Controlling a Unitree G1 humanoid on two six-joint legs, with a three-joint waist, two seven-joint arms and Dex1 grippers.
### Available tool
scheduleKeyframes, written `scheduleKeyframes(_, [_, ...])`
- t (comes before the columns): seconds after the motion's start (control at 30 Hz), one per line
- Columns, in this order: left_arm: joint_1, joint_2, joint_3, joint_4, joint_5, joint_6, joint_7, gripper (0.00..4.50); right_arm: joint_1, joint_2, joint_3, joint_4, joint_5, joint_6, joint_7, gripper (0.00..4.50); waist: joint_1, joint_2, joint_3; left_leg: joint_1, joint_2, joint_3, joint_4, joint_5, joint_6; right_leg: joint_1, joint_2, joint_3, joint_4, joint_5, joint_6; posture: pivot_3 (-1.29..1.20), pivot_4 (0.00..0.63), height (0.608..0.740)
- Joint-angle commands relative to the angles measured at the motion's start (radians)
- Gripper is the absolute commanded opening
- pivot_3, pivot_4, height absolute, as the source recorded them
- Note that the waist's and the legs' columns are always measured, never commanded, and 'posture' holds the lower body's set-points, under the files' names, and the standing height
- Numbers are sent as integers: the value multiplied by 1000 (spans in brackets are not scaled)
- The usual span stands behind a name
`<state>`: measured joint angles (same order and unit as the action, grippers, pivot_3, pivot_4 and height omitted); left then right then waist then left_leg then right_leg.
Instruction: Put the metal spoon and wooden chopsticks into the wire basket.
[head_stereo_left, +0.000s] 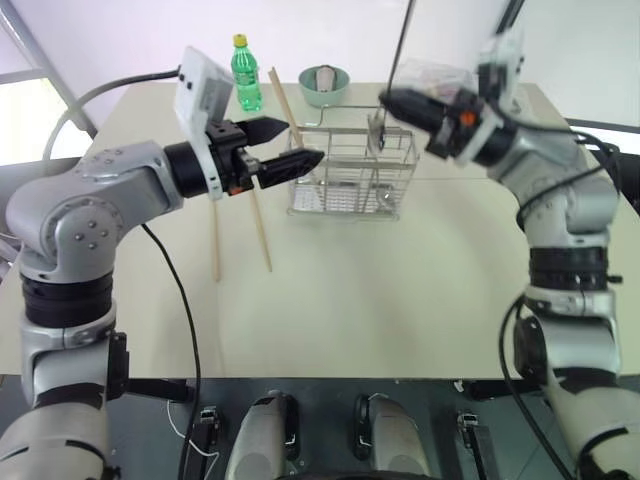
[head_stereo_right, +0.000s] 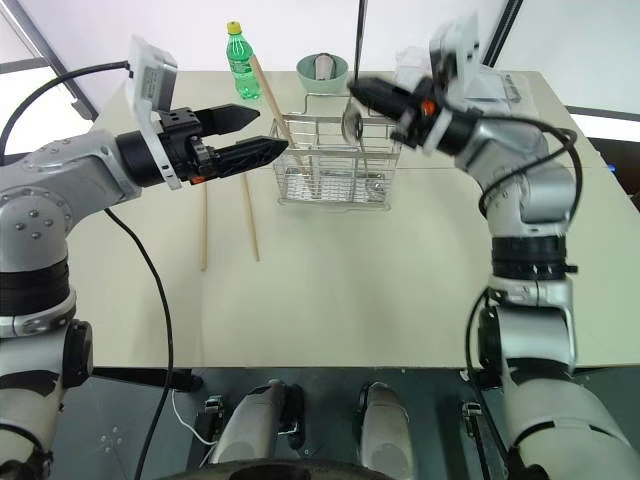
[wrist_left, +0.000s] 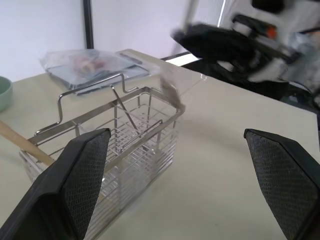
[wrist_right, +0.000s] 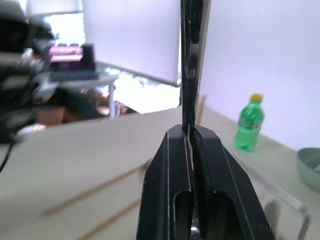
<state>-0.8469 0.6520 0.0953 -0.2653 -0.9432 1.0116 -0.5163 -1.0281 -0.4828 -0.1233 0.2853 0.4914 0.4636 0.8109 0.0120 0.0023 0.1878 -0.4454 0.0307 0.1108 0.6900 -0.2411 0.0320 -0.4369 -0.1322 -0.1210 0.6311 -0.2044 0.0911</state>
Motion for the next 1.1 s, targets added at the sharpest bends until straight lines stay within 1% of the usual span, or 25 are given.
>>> scheduleKeyframes(0.03, [-30,1,18,-28,7,-7,-6,4500,-44,-5,15,124,-94,-122,-24,48,2,0,0,0,0,0,0,0,0,0,0,0,-1,0,0,0,150,707])
scheduleKeyframes(0.13, [-27,7,26,-39,7,-1,-5,4500,-62,2,41,253,-151,-212,3,48,-4,-1,0,0,-1,1,-1,-1,2,0,0,1,-2,0,0,0,150,707])
scheduleKeyframes(0.2, [-27,12,33,-42,8,2,-1,4500,-67,4,49,303,-173,-248,17,48,-7,-1,0,0,-1,2,-1,-1,2,0,0,1,-1,0,1,0,150,707])
scheduleKeyframes(0.27, [-29,16,41,-42,9,4,4,4500,-66,7,53,324,-184,-276,34,48,-13,-1,0,0,0,2,-2,0,1,-1,0,1,-1,0,0,0,150,707])
scheduleKeyframes(0.47, [-24,27,55,-51,8,7,14,4500,-54,15,49,356,-198,-262,41,48,-27,-1,0,1,0,2,-5,1,0,-2,0,2,-1,0,0,0,150,707])
scheduleKeyframes(0.5, [-24,27,55,-52,8,7,15,4500,-53,16,48,358,-198,-258,41,680,-28,-1,0,1,0,2,-5,1,0,-2,0,2,-1,0,0,0,150,707])
scheduleKeyframes(0.53, [-24,28,55,-52,8,7,16,4500,-54,17,46,360,-203,-261,32,1020,-28,-1,0,1,0,2,-5,1,0,-2,1,2,-1,0,0,0,150,707])
scheduleKeyframes(0.6, [-25,31,56,-50,8,7,16,4500,-63,18,42,367,-212,-266,9,1955,-28,-1,0,1,0,2,-5,1,0,-2,1,2,-1,0,0,0,150,707])
scheduleKeyframes(0.63, [-25,32,57,-49,8,7,15,4500,-65,18,41,368,-215,-268,3,2571,-27,-1,0,1,0,2,-5,1,-1,-2,1,2,-1,0,0,0,150,707])
scheduleKeyframes(0.67, [-26,34,55,-46,12,5,14,4500,-67,14,39,368,-215,-265,2,2984,-26,-1,0,1,0,2,-5,1,-1,-2,0,2,-1,0,0,0,150,707])
scheduleKeyframes(0.83, [-29,34,70,-26,37,-5,45,4500,-83,-19,5,336,-179,-223,19,2984,-25,-1,0,1,0,2,-5,1,-1,-2,0,2,-1,0,0,0,150,707])
scheduleKeyframes(0.9, [-29,30,108,-10,62,-13,105,4500,-99,-51,-31,306,-141,-179,34,2984,-25,-1,0,1,0,2,-5,1,-1,-2,0,2,-1,0,0,0,150,707])
scheduleKeyframes(1.0, [-43,4,193,27,78,-3,234,4500,-106,-99,-90,232,-51,-73,80,2984,-25,0,1,0,0,2,-5,1,-1,-3,0,2,-1,0,0,0,150,707])
scheduleKeyframes(1.1, [-73,-32,280,78,117,61,440,4500,-78,-172,-153,111,92,108,168,2984,-23,-1,1,0,0,2,-6,1,0,-2,0,2,-1,0,0,0,150,707])
